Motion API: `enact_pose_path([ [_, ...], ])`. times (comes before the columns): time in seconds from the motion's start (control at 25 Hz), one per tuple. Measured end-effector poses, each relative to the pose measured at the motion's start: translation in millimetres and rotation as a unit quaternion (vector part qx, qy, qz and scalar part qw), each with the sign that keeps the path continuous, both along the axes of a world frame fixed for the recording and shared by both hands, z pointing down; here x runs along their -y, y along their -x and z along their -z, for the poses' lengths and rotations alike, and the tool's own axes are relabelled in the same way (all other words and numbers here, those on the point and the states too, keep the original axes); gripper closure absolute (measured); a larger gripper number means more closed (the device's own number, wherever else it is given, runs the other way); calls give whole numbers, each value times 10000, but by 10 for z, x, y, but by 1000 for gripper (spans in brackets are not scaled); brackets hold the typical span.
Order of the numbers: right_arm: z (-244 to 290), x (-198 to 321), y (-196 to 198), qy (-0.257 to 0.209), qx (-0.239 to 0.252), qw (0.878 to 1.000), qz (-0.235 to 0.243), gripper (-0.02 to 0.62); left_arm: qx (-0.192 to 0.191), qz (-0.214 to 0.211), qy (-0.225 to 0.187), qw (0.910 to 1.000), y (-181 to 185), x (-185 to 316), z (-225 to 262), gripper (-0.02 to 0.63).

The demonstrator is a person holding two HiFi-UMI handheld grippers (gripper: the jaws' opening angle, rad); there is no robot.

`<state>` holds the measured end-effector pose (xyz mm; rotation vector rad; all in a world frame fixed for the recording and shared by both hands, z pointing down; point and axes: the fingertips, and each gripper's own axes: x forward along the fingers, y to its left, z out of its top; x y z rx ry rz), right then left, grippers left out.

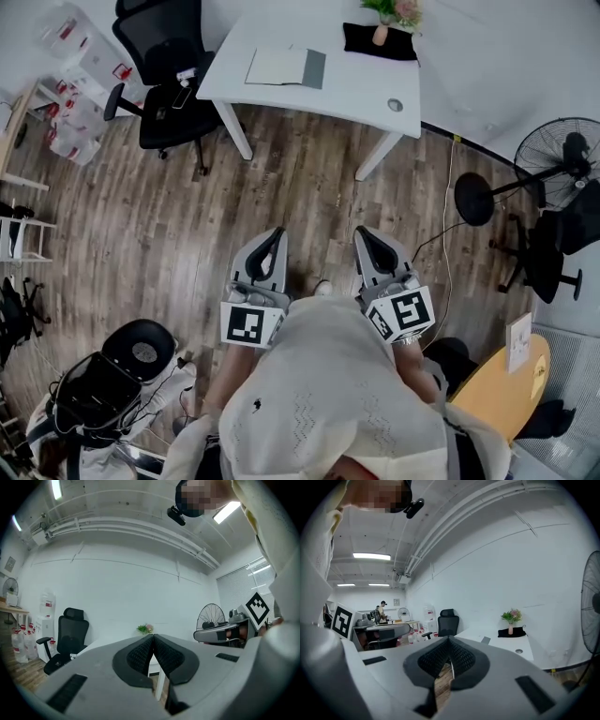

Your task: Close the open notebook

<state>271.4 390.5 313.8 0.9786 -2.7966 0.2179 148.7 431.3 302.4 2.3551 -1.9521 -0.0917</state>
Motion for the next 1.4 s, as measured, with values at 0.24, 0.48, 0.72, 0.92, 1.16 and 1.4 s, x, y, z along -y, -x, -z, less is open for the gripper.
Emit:
enact_pose_path([
  [0.24, 37, 235, 474, -88, -22, 10000, -22, 594, 34, -41, -75, 10000, 489, 261, 50, 594],
  [0.48, 28, 393, 951, -128, -22, 9999, -79, 594, 96, -93, -196, 9997, 966, 473, 92, 591],
  [0.72, -10, 559, 1250, -71, -32, 9997, -218, 594, 77, -235, -173, 9995, 1260, 658, 57, 504],
  [0.92, -49, 702, 1542, -34, -95, 9997, -236, 594, 37, -279, -136, 9995, 1539, 790, 2, 517],
  [1.16, -106, 783, 1807, 27, -174, 9997, -193, 594, -24, -171, -59, 9998, 1829, 857, -80, 517],
  [1.4, -131, 839, 1937, 66, -227, 9996, -125, 594, -193, -126, -21, 9997, 1948, 940, -138, 522],
])
